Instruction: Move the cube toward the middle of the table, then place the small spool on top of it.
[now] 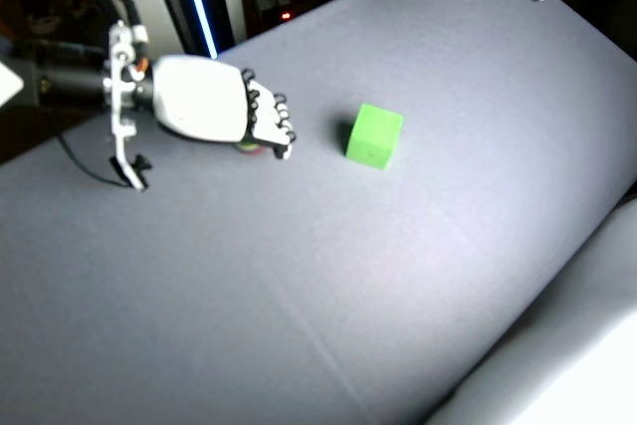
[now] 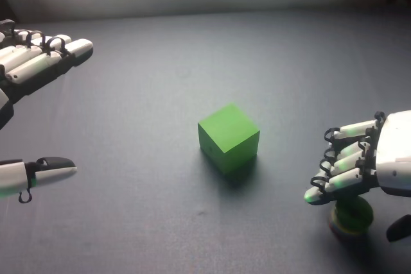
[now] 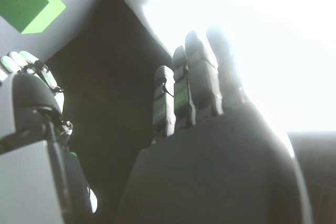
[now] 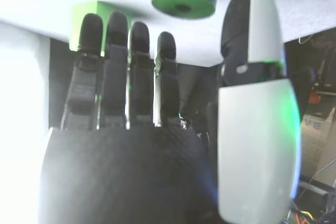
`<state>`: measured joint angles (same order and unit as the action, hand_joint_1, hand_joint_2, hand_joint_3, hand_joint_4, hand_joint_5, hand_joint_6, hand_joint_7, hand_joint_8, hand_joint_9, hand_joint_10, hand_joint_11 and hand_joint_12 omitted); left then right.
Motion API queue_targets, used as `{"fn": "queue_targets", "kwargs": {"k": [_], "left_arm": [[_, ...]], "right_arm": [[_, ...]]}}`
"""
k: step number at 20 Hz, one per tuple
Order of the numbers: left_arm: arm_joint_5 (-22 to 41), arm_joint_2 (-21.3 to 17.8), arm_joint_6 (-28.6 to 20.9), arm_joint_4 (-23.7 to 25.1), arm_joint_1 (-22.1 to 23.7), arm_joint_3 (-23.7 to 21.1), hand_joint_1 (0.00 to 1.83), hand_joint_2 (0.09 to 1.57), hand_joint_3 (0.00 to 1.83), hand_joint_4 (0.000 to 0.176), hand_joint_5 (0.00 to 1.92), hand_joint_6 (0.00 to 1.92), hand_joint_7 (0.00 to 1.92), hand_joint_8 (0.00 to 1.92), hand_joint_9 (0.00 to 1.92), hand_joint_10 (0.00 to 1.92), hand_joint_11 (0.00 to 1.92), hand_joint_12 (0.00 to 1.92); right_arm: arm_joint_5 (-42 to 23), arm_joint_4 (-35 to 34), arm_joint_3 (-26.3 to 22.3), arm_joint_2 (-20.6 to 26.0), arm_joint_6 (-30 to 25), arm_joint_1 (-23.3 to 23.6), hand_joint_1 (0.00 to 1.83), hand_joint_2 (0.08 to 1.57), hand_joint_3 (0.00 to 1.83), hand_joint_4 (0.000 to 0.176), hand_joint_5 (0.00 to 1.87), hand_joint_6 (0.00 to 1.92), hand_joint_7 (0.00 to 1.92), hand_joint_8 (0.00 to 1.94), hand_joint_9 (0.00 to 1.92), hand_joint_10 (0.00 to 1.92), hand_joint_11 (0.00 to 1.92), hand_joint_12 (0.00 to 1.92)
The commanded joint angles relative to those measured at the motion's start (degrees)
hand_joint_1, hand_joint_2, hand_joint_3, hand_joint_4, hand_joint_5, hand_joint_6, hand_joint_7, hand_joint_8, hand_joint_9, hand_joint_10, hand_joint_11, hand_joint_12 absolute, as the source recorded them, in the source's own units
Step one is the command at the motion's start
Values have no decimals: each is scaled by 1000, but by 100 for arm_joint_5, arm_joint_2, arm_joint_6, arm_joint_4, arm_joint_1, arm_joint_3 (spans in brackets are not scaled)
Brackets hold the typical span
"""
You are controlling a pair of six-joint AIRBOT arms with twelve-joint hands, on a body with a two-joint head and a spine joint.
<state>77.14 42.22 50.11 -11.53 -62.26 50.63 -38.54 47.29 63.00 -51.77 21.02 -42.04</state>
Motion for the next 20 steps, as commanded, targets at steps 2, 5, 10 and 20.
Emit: {"fn": "queue_targets", "kwargs": {"k": [2, 5, 10, 20], "left_arm": [[782, -51, 14, -88, -7, -11, 846, 967, 0, 103, 150, 0, 197, 0, 222, 0, 0, 481], [832, -52, 14, -107, -45, -24, 838, 972, 1, 107, 145, 0, 189, 1, 214, 2, 0, 395], [851, -49, 12, -114, -49, -38, 857, 967, 0, 122, 124, 0, 181, 0, 224, 2, 0, 354], [905, -45, 10, -137, -79, -56, 821, 969, 0, 122, 132, 0, 207, 1, 248, 1, 0, 480]], "right_arm": [[-408, -177, 9, 6, -14, 63, 1130, 944, 4, 38, 544, 4, 630, 3, 702, 33, 185, 1174], [-389, -181, 9, 7, -14, 63, 1147, 951, 0, 32, 571, 7, 673, 15, 753, 60, 235, 1271], [-341, -189, 9, -22, -14, 62, 1193, 934, 0, 0, 724, 9, 731, 49, 336, 1424, 267, 1598], [-327, -322, 62, -196, -13, 6, 1173, 946, 6, 0, 836, 21, 219, 1514, 246, 1919, 347, 1921]]}}
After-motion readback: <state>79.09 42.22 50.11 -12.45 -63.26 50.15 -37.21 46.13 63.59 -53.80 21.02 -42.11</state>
